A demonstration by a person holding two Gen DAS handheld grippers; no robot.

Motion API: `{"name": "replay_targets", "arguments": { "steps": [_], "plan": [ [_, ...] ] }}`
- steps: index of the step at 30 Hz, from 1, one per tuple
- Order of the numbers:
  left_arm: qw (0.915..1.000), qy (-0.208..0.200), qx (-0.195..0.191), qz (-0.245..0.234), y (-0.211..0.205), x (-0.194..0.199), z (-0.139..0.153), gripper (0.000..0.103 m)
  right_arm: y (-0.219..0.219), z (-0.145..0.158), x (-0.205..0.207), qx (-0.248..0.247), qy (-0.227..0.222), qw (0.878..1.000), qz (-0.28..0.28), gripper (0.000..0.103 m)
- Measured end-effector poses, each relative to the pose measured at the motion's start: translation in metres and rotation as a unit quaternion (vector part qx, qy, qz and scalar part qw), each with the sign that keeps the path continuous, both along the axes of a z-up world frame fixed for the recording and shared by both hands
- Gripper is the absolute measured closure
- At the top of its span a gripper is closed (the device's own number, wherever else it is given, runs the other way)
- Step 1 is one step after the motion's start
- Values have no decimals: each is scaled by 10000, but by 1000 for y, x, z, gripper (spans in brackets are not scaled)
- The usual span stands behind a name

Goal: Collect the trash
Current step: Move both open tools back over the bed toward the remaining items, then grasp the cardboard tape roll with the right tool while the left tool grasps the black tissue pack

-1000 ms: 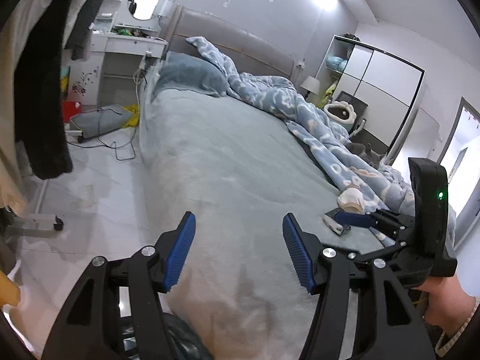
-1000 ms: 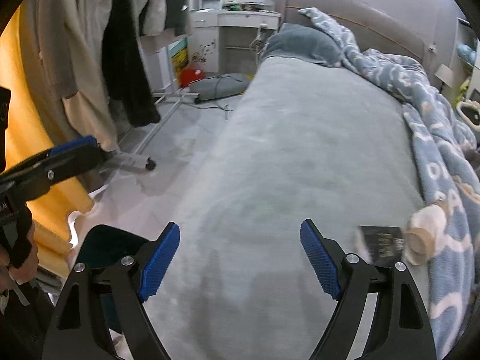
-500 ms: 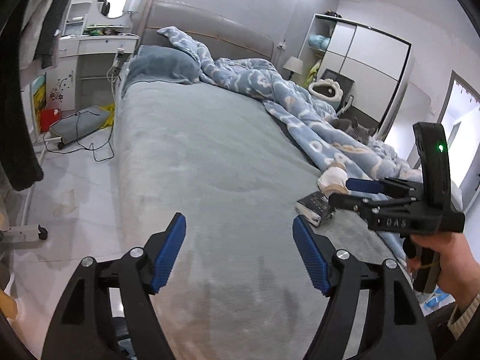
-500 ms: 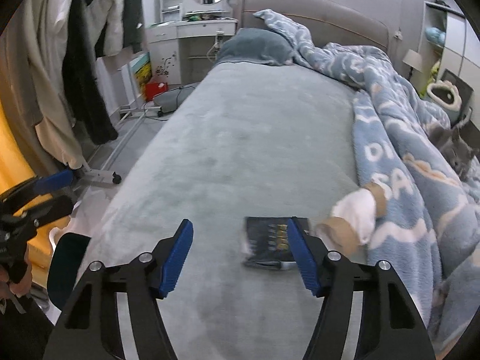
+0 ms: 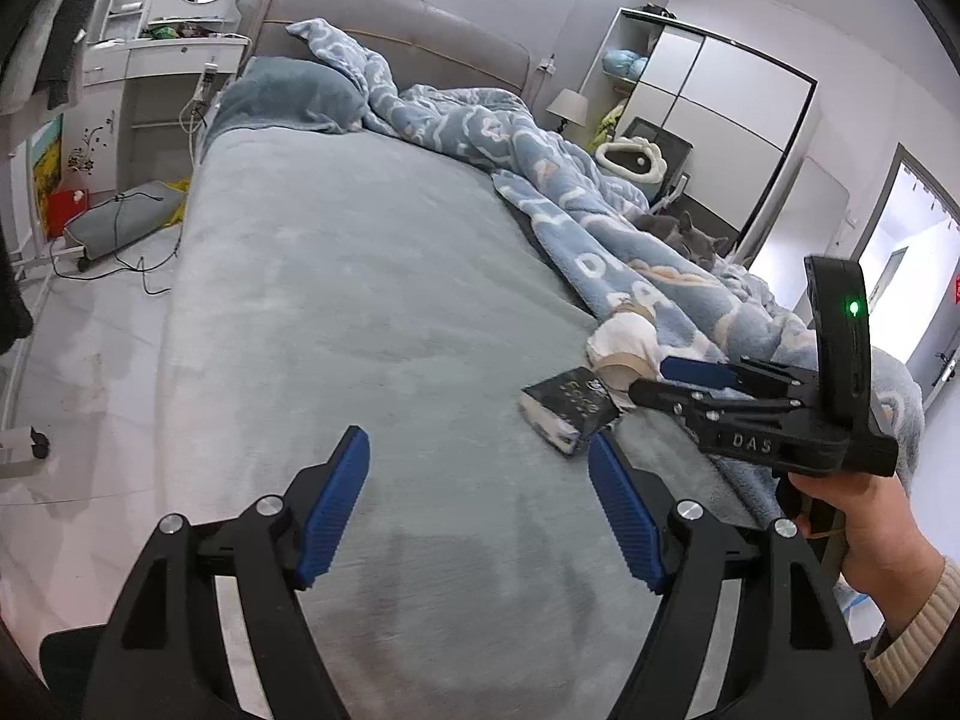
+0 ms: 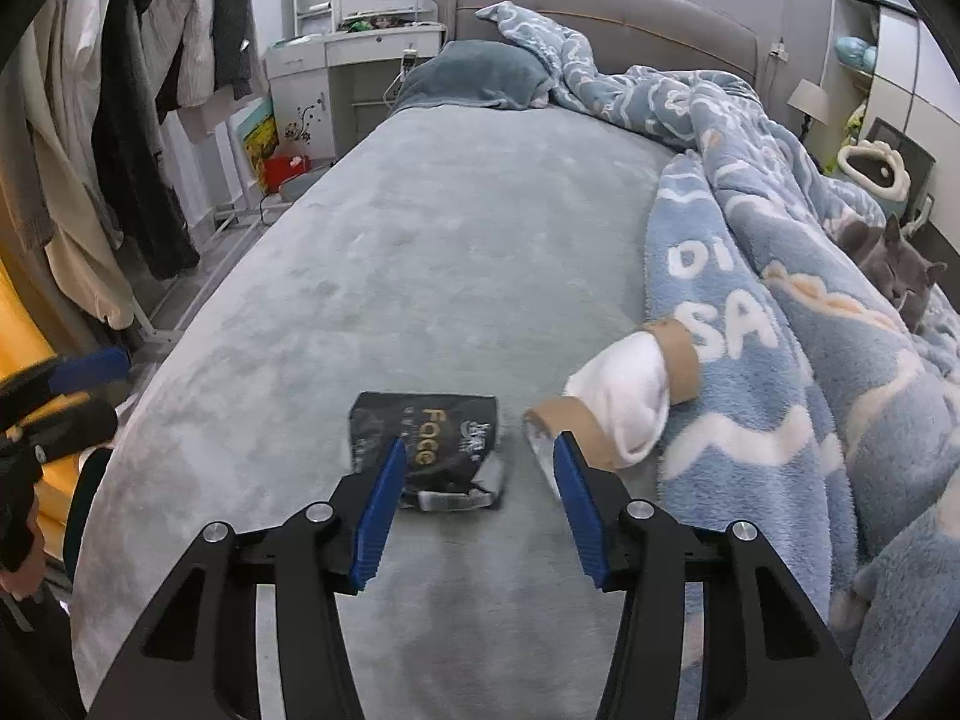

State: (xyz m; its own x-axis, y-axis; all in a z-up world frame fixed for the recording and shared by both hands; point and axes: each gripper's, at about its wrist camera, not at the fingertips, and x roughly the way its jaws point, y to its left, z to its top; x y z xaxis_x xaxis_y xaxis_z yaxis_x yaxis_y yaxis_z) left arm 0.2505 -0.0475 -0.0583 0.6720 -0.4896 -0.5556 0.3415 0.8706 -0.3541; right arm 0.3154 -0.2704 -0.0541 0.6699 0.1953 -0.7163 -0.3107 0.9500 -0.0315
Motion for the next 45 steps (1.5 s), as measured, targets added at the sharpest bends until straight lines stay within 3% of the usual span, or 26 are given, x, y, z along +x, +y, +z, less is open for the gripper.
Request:
{"name": "replay_targets", "arguments": {
  "steps": [19, 25, 30, 41, 45],
  "plan": [
    [9979, 129, 476, -423, -73, 10, -22, 17, -47, -24, 26, 508, 292, 9982, -143, 55],
    [9976, 203, 528, -407, -87, 16, -26, 15, -51, -32, 31, 337, 252, 9989, -186, 66],
    [9968, 188, 663, -394, -97, 18, -29, 12, -56, -33, 32, 299, 151, 9991, -247, 82],
    [9955, 136, 863, -377, -117, 25, -33, 11, -59, -19, 23, 524, 7, 9986, -30, 96],
    [9945, 161, 965, -375, -126, 28, -35, 11, -67, -12, 21, 919, -10, 9958, -27, 97]
  ]
}}
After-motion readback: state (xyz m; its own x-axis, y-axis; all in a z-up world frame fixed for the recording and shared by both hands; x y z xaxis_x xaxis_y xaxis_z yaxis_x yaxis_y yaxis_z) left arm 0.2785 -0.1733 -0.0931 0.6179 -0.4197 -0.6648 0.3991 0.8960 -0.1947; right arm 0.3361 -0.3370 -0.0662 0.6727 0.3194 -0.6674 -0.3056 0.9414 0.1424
